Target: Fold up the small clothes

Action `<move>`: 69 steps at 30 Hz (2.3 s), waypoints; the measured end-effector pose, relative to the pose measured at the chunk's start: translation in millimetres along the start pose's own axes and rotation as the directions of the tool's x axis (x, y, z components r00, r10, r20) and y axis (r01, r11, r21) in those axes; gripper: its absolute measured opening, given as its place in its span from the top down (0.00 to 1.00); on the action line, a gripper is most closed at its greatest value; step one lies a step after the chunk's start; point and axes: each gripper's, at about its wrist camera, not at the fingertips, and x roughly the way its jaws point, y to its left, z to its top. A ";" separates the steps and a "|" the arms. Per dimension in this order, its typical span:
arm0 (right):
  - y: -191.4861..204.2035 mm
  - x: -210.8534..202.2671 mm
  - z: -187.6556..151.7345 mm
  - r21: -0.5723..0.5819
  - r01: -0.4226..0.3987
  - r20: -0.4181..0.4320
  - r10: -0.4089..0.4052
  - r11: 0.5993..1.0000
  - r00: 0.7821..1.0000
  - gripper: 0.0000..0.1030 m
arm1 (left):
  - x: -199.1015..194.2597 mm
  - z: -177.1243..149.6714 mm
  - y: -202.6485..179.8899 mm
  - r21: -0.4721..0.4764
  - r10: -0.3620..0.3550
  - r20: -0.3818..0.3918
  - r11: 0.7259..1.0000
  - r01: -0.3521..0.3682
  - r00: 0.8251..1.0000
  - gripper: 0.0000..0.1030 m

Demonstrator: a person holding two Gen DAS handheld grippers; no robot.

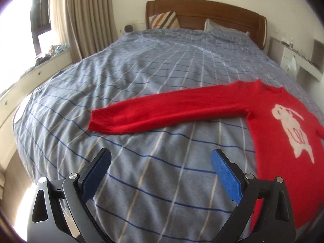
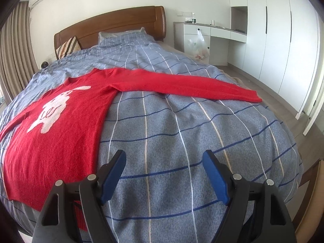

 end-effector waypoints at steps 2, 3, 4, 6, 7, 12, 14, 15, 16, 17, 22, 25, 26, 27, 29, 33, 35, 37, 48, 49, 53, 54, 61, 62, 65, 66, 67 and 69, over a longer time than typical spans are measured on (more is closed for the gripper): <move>5.2 -1.2 -0.6 -0.031 0.018 0.007 -0.018 0.999 1.000 0.24 | 3.2 -9.9 -18.3 0.021 -0.028 -0.018 0.999 0.028 0.999 0.03; 7.8 -1.2 -0.8 -0.046 0.027 0.008 -0.027 0.999 1.000 0.22 | 7.7 -13.8 -25.3 0.027 -0.036 -0.030 0.999 0.037 0.999 0.03; 10.1 -0.8 -1.5 -0.059 0.034 0.007 -0.033 0.998 0.999 0.20 | 13.7 -17.2 -31.2 0.026 -0.030 -0.043 0.999 0.031 0.999 0.03; 12.8 1.2 -2.5 -0.077 0.044 -0.002 -0.044 0.996 0.999 0.19 | 22.6 -26.5 -39.3 0.002 -0.023 -0.076 1.000 0.023 0.997 0.03; 13.5 2.2 -2.8 -0.082 0.048 -0.006 -0.048 0.995 0.999 0.19 | 28.6 -29.7 -40.1 -0.015 -0.030 -0.094 0.999 0.028 0.995 0.03; 17.0 6.3 -4.8 -0.104 0.068 -0.024 -0.071 0.992 0.997 0.19 | 36.0 -47.6 -43.4 -0.029 -0.031 -0.109 0.999 0.028 0.994 0.01; 19.9 9.0 -5.6 -0.116 0.074 -0.033 -0.079 0.990 0.996 0.19 | 35.7 -50.5 -44.2 -0.017 -0.031 -0.105 0.999 0.030 0.994 0.00; 21.2 10.4 -5.8 -0.122 0.076 -0.038 -0.081 0.990 0.996 0.19 | 35.7 -51.9 -44.1 -0.021 -0.035 -0.102 0.999 0.033 0.994 0.00; 22.3 11.9 -6.5 -0.128 0.078 -0.043 -0.084 0.989 0.996 0.19 | 36.0 -52.8 -43.4 -0.031 -0.039 -0.103 0.999 0.036 0.994 0.00; 23.3 13.0 -7.0 -0.134 0.080 -0.047 -0.087 0.988 0.995 0.19 | 36.4 -53.6 -42.5 -0.043 -0.044 -0.106 0.998 0.040 0.993 0.00; 26.2 16.7 -8.8 -0.152 0.089 -0.062 -0.099 0.984 0.993 0.19 | 36.6 -54.5 -39.4 -0.060 -0.060 -0.106 0.997 0.054 0.993 0.00; 26.6 17.7 -9.5 -0.153 0.090 -0.066 -0.101 0.984 0.993 0.19 | 36.4 -54.7 -37.5 -0.064 -0.075 -0.103 0.996 0.069 0.992 0.00; 26.6 18.2 -9.5 -0.152 0.091 -0.067 -0.102 0.984 0.993 0.19 | 36.5 -54.6 -37.2 -0.063 -0.078 -0.105 0.995 0.072 0.991 0.00; 26.7 18.6 -9.4 -0.152 0.091 -0.069 -0.102 0.984 0.992 0.19 | 36.5 -54.3 -37.1 -0.061 -0.080 -0.108 0.995 0.074 0.991 0.00; 26.7 18.2 -9.8 -0.152 0.093 -0.069 -0.104 0.984 0.992 0.19 | 36.6 -53.7 -37.3 -0.056 -0.080 -0.111 0.996 0.074 0.991 0.00; 26.7 18.4 -9.5 -0.155 0.096 -0.069 -0.108 0.983 0.992 0.19 | 36.5 -53.8 -39.5 -0.039 -0.067 -0.115 0.997 0.063 0.991 0.00; 26.9 18.9 -9.5 -0.157 0.097 -0.071 -0.110 0.983 0.991 0.19 | 36.4 -54.0 -40.2 -0.033 -0.065 -0.116 0.998 0.062 0.991 0.00; 27.1 18.8 -9.7 -0.157 0.098 -0.071 -0.110 0.983 0.991 0.18 | 35.9 -54.4 -40.7 -0.029 -0.064 -0.114 0.998 0.061 0.991 0.00; 13.4 -10.7 2.4 -0.071 0.019 0.040 -0.016 0.997 0.999 0.19 | 22.1 -50.4 -36.9 -0.035 -0.082 -0.067 0.996 0.080 0.994 0.01; 5.3 -31.1 9.8 -0.047 -0.004 0.126 0.010 0.999 0.992 0.18 | 14.9 -48.7 -35.3 -0.039 -0.087 -0.033 0.996 0.086 0.996 0.01; -36.8 -103.4 56.0 -0.013 -0.020 0.412 0.024 1.000 0.911 0.04 | -1.4 -44.6 -35.1 -0.022 -0.060 0.058 0.998 0.062 0.996 0.01; -48.5 -111.2 70.7 -0.010 -0.037 0.442 0.037 0.999 0.896 0.00 | -0.1 -44.2 -36.6 -0.018 -0.057 0.057 0.998 0.058 0.997 0.01; -157.1 -6.4 111.4 0.427 -0.373 0.153 0.340 0.824 0.928 0.08 | 8.5 -42.5 -45.6 0.023 -0.053 0.037 0.998 0.053 0.998 0.01; -171.4 17.5 99.8 0.539 -0.397 0.121 0.398 0.743 0.909 0.10 | 8.1 -42.8 -45.3 0.027 -0.049 0.039 0.998 0.048 0.998 0.01; -200.3 73.2 62.1 0.764 -0.337 0.066 0.453 0.550 0.889 0.18 | 9.2 -44.0 -43.3 0.018 -0.050 0.030 0.999 0.050 0.998 0.01; -205.7 86.1 56.2 0.789 -0.317 0.059 0.449 0.526 0.892 0.23 | 10.9 -44.1 -42.2 0.010 -0.051 0.023 0.999 0.051 0.998 0.01; -211.2 95.2 53.1 0.804 -0.300 0.059 0.434 0.513 0.899 0.35 | 13.0 -44.0 -40.8 0.002 -0.051 0.015 0.999 0.051 0.999 0.01; -218.2 105.3 52.5 0.824 -0.263 0.060 0.384 0.502 0.921 0.45 | 17.8 -44.7 -37.3 -0.015 -0.046 -0.002 0.999 0.046 0.999 0.01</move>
